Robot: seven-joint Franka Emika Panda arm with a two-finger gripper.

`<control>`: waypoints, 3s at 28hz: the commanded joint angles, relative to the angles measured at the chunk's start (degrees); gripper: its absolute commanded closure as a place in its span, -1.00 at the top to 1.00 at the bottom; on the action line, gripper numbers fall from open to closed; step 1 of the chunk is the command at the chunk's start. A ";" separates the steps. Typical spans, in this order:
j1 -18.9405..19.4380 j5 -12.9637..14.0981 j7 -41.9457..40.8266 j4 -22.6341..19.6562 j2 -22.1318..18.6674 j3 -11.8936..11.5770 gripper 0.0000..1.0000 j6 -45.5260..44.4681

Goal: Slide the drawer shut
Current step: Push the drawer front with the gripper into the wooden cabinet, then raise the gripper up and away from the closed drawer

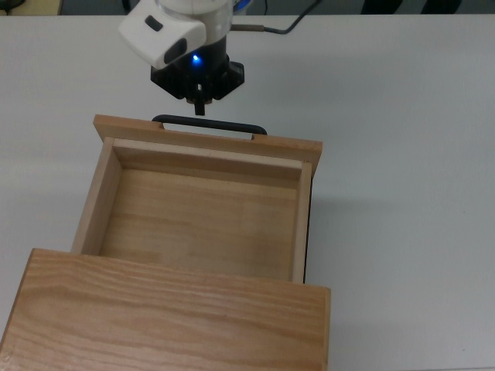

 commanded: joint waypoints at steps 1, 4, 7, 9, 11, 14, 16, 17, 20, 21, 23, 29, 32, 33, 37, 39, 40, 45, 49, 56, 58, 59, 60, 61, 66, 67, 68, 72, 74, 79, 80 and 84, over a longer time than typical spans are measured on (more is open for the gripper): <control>1.33 0.48 1.69 0.05 2.31 -0.23 -1.00 2.31; 1.41 0.48 2.56 0.05 2.84 -0.23 -1.00 4.32; 1.41 0.31 5.02 0.05 3.63 -0.23 -1.00 8.54; 1.33 0.31 5.64 0.14 4.24 -0.32 -1.00 10.38; 1.24 0.22 5.82 0.40 4.68 -0.50 -1.00 13.54; 0.89 0.31 5.91 0.75 5.65 -0.50 -1.00 16.36; 0.89 0.31 5.91 1.54 6.09 -0.50 -1.00 18.21; 0.80 0.13 6.34 1.72 6.87 -0.76 -1.00 20.22; 0.80 -0.13 7.31 1.72 7.49 -0.94 -1.00 24.18; 0.80 -0.13 7.31 1.72 7.84 -0.94 -1.00 25.76; 0.71 -0.22 7.31 1.72 8.81 -1.11 -1.00 30.59; 0.71 -0.57 7.23 1.72 11.71 -2.17 -1.00 42.02; 0.45 -0.57 7.23 1.72 12.85 -2.17 -1.00 47.55; -0.16 -0.57 7.14 1.72 13.47 -2.26 -1.00 50.88; -0.52 -0.66 6.87 1.72 14.61 -2.26 -1.00 57.14; -0.87 -0.57 6.79 1.63 14.70 -2.26 -1.00 60.21; -1.13 -0.57 6.79 1.55 14.79 -2.26 -1.00 60.75; -1.40 -0.66 6.61 1.46 14.97 -2.26 -1.00 61.90; -1.40 -0.66 6.43 1.11 14.97 -2.26 -1.00 61.81; -1.31 -0.83 5.64 -4.86 11.28 -2.26 -1.00 56.29; -1.31 -0.83 5.12 -5.57 9.96 -2.26 -1.00 52.08; -1.31 -0.83 4.77 -5.57 9.35 -2.26 -1.00 49.44; -1.31 -0.92 3.63 -5.49 8.30 -2.26 -1.00 43.59; -1.31 -0.92 3.01 -5.31 7.76 -2.26 -1.00 40.40; -1.14 -0.92 0.64 -4.96 4.26 -2.26 -1.00 25.99; -1.14 -0.92 0.37 -4.96 3.63 -2.26 -1.00 24.12; -1.14 -0.92 0.11 -4.96 3.02 -2.26 -1.00 22.19; -1.14 -0.83 -4.88 -4.43 -0.22 -2.17 -1.00 12.28; -1.22 -0.83 -7.61 -3.38 -1.11 -2.17 -0.97 7.69; -1.31 -0.66 -13.69 -1.53 -3.66 -2.26 -0.41 -2.96; -1.31 -0.57 -14.30 -1.53 -4.10 -2.26 -0.13 -3.66; -1.31 -0.31 -14.92 -1.53 -4.72 -1.91 0.77 -5.43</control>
